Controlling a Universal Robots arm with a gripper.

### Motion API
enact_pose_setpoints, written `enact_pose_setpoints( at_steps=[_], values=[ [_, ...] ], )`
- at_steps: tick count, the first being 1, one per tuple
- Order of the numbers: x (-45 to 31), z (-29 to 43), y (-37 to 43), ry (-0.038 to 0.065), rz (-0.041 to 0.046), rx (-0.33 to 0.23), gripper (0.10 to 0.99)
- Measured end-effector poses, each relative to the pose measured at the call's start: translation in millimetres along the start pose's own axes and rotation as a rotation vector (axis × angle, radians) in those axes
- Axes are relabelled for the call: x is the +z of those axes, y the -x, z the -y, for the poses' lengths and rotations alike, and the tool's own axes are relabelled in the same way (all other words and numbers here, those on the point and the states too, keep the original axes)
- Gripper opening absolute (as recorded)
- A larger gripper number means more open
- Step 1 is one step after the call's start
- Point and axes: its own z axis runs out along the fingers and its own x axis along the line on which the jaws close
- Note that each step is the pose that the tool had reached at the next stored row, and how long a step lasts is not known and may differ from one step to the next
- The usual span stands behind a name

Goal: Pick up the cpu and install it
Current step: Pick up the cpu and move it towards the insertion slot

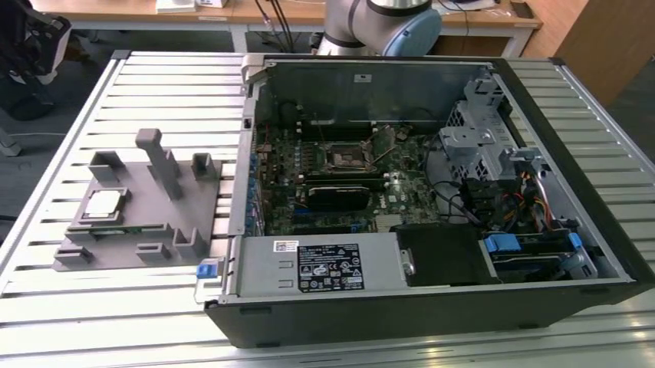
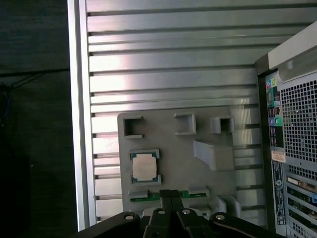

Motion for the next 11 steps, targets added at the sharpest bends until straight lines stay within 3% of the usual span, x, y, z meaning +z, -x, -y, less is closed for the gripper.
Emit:
enact_pose_setpoints(
  at_steps=[4, 11],
  values=[
    [3.6, 0.5, -0.1, -0.005, -0.0098, 0.000, 0.106],
    [13.7, 4.6, -0.2, -0.008, -0.0453, -0.034, 0.106]
  ],
)
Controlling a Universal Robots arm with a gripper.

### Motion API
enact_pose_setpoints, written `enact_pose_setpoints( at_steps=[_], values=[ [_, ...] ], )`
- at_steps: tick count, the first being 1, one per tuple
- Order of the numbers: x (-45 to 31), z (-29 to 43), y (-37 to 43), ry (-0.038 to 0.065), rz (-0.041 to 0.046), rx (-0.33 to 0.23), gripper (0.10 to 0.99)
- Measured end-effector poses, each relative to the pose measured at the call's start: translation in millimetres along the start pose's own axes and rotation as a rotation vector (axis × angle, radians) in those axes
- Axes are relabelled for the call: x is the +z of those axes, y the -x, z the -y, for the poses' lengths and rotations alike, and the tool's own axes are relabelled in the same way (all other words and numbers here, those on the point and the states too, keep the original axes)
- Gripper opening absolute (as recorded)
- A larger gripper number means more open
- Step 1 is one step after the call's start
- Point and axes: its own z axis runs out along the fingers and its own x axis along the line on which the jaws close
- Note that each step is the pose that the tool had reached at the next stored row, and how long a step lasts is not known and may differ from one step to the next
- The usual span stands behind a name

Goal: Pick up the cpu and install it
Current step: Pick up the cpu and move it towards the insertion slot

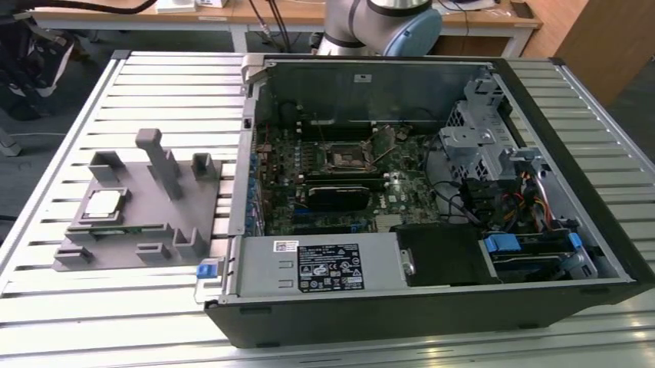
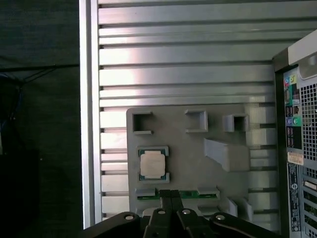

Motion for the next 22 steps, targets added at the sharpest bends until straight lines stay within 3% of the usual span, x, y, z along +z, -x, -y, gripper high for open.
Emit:
enact_pose_setpoints(
  at_steps=[4, 16, 22],
  values=[
    [5.3, 4.3, -0.6, -0.001, -0.0045, -0.011, 0.106],
    [24.3, 13.3, -1.4, 0.000, -0.0025, -0.028, 0.114],
    [35.2, 15.8, -1.6, 0.000, -0.0033, -0.051, 0.349]
  ],
)
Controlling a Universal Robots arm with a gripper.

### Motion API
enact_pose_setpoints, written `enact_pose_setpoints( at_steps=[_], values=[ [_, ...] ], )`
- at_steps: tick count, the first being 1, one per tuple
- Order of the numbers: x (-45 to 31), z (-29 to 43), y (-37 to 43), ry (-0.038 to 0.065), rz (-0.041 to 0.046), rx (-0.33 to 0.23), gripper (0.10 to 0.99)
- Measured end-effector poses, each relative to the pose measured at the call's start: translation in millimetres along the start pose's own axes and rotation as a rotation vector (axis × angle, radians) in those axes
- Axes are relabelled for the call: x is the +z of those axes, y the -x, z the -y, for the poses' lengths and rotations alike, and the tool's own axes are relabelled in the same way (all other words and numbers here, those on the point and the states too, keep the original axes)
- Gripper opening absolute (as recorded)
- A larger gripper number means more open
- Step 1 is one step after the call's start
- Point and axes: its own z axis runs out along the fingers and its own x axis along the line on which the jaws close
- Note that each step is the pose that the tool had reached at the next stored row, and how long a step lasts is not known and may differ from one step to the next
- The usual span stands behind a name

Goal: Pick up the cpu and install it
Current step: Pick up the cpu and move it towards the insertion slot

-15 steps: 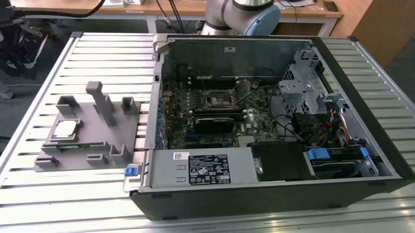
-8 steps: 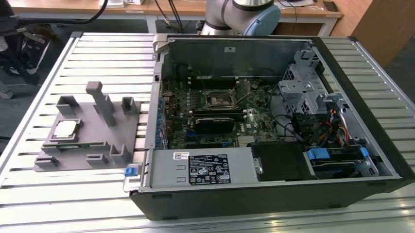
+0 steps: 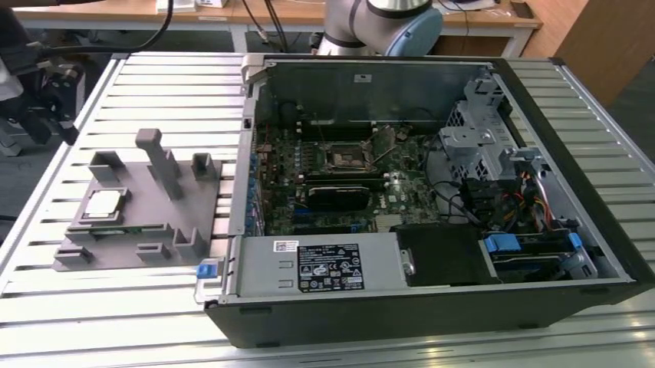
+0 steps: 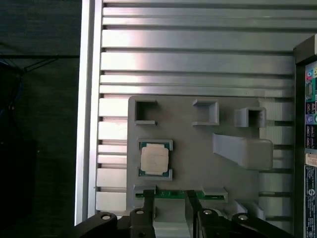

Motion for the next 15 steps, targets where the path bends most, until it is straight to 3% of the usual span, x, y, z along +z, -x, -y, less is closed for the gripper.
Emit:
enact_pose_setpoints(
  at_steps=[1, 2, 4, 5, 7, 8, 11, 14, 15],
  values=[
    [1.8, 0.3, 0.0, 0.000, 0.0000, -0.002, 0.408],
    [3.6, 0.7, 0.0, 0.000, -0.0001, -0.004, 0.408],
    [7.2, 1.4, 0.0, 0.000, -0.0002, -0.006, 0.525],
    [9.0, 1.6, 0.0, 0.000, -0.0002, -0.007, 0.525],
    [12.5, 2.0, 0.0, 0.000, -0.0003, -0.009, 0.639],
    [14.5, 2.2, 0.1, 0.000, -0.0003, -0.009, 0.639],
    [19.8, 2.7, 0.2, 0.000, -0.0004, -0.011, 0.816],
    [24.5, 3.0, 0.3, 0.000, -0.0004, -0.011, 0.875],
    [26.0, 3.1, 0.4, 0.000, -0.0003, -0.012, 0.933]
  ],
)
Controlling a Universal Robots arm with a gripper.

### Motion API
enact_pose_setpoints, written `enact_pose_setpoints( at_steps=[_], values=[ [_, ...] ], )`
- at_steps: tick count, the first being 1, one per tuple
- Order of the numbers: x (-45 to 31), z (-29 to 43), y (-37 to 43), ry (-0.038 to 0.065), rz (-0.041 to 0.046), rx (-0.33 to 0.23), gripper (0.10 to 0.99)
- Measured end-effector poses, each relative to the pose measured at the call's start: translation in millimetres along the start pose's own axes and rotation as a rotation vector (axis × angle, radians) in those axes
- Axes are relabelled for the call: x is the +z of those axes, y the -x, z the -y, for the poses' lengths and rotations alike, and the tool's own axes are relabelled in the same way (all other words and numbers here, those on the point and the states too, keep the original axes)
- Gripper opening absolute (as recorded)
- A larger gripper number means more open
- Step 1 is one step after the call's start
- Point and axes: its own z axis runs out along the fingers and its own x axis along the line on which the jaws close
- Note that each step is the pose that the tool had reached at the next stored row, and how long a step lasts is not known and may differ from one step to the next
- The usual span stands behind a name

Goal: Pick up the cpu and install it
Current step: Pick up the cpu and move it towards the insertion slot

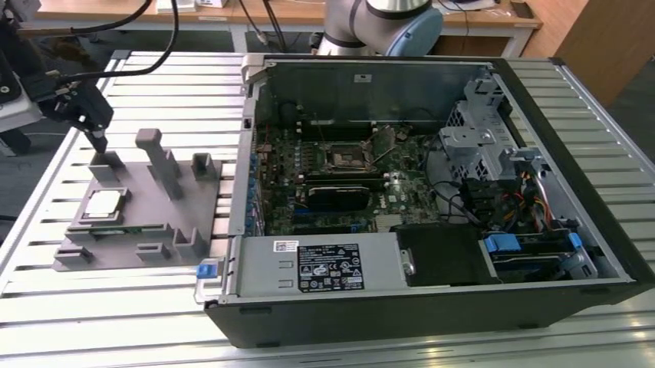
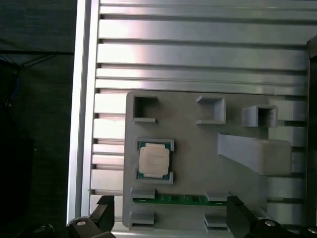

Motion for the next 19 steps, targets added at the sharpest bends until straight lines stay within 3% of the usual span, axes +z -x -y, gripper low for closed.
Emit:
enact_pose_setpoints(
  at_steps=[1, 19],
  values=[
    [1.4, 0.1, 0.0, 0.000, -0.0001, 0.000, 0.984],
    [28.9, 1.2, -0.1, 0.000, -0.0001, -0.003, 0.988]
  ],
)
